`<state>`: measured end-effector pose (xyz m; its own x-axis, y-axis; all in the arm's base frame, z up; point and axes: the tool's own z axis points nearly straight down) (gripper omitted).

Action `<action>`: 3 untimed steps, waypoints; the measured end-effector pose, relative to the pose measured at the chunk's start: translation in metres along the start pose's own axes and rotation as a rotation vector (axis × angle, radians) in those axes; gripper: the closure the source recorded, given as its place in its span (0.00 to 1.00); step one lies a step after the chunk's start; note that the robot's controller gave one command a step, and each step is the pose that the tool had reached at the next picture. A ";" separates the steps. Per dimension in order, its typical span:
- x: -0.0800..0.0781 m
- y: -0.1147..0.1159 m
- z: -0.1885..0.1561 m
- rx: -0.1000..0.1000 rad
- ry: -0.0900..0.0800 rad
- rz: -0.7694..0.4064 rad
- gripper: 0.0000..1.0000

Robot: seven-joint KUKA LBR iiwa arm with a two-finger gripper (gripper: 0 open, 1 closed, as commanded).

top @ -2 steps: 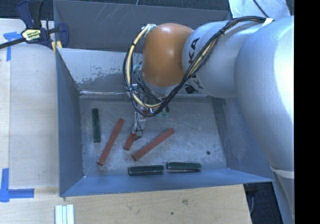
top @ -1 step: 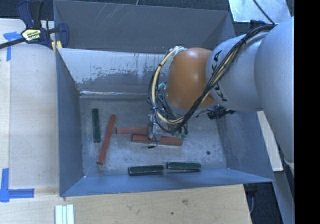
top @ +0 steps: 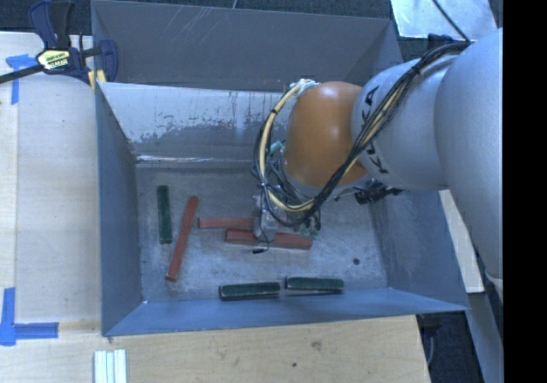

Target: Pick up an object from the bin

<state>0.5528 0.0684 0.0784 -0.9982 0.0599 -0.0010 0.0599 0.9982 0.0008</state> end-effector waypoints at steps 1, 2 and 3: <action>0.000 0.000 0.000 0.000 0.000 0.001 1.00; 0.000 0.000 0.000 0.000 0.000 0.001 1.00; 0.000 0.000 0.000 0.000 0.000 0.001 1.00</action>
Offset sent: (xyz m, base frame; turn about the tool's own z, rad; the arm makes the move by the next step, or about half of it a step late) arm 0.0000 0.0000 0.0000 0.0000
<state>0.5529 0.0684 0.0783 -0.9982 0.0607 -0.0012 0.0607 0.9982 0.0009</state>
